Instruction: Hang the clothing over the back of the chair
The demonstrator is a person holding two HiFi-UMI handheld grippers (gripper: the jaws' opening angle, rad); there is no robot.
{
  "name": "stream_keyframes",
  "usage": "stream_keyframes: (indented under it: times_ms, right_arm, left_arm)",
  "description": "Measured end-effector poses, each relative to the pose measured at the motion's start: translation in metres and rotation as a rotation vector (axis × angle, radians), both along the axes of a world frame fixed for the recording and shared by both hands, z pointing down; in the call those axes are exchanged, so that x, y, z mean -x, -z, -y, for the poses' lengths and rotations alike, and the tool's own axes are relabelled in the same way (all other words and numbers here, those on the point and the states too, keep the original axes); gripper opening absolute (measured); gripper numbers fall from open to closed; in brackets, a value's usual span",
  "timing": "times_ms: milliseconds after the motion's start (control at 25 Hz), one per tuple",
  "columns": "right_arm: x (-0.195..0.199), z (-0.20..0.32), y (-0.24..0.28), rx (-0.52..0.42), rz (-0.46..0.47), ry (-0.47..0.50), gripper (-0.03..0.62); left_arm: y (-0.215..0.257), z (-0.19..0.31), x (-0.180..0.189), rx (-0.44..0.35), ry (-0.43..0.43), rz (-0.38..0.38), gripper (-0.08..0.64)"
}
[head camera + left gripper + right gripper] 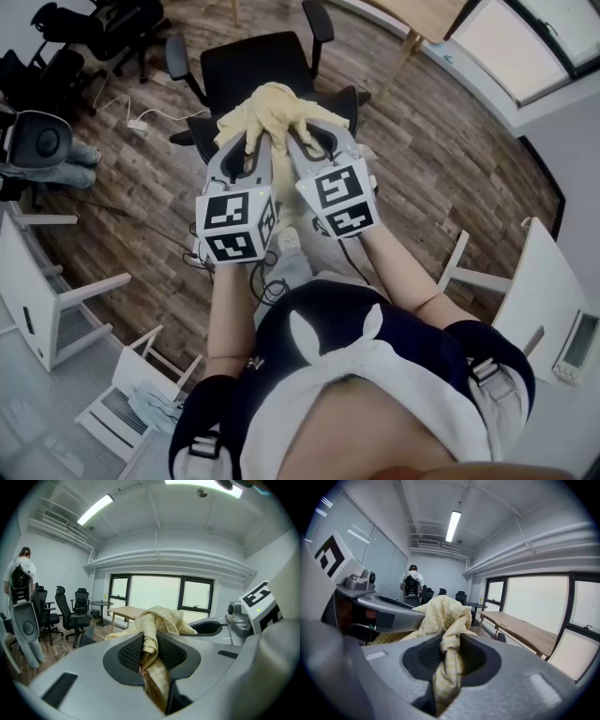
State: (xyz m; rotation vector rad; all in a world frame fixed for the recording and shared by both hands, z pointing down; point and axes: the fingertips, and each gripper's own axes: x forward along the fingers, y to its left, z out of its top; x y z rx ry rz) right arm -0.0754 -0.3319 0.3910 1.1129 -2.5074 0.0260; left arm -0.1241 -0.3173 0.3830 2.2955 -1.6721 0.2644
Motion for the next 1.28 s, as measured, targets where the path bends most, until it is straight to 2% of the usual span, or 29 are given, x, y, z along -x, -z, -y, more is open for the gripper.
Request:
stream_keyframes:
  times_ms: [120,200,400,640,760,960,1080,1280]
  right_arm:
    - [-0.006,0.000,0.007,-0.006,0.035,-0.010,0.129]
    - [-0.010,-0.001,0.015,-0.036,0.072,-0.020,0.130]
    - [-0.017,-0.008,0.043,-0.141,0.190,-0.034,0.129]
    - [-0.014,-0.019,0.057,-0.178,0.215,-0.006,0.120]
    - [-0.015,-0.023,0.059,-0.194,0.214,-0.016,0.052]
    - [-0.022,-0.034,0.064,-0.225,0.237,-0.021,0.000]
    - [-0.024,-0.042,0.068,-0.240,0.261,-0.015,-0.001]
    - [-0.024,-0.053,0.071,-0.238,0.277,-0.010,-0.002]
  left_arm:
    - [0.004,-0.001,-0.001,-0.021,0.001,0.029,0.069]
    - [0.007,-0.001,0.000,-0.036,0.009,0.035,0.074]
    - [0.017,-0.006,0.004,-0.066,0.013,0.017,0.166]
    - [0.036,-0.016,0.007,-0.121,0.040,0.064,0.167]
    - [0.044,-0.021,0.008,-0.149,0.054,0.087,0.166]
    - [0.049,-0.033,-0.001,-0.147,0.038,0.086,0.164]
    - [0.049,-0.043,-0.001,-0.138,0.043,0.076,0.064]
    - [0.054,-0.056,-0.001,-0.160,0.056,0.111,0.006]
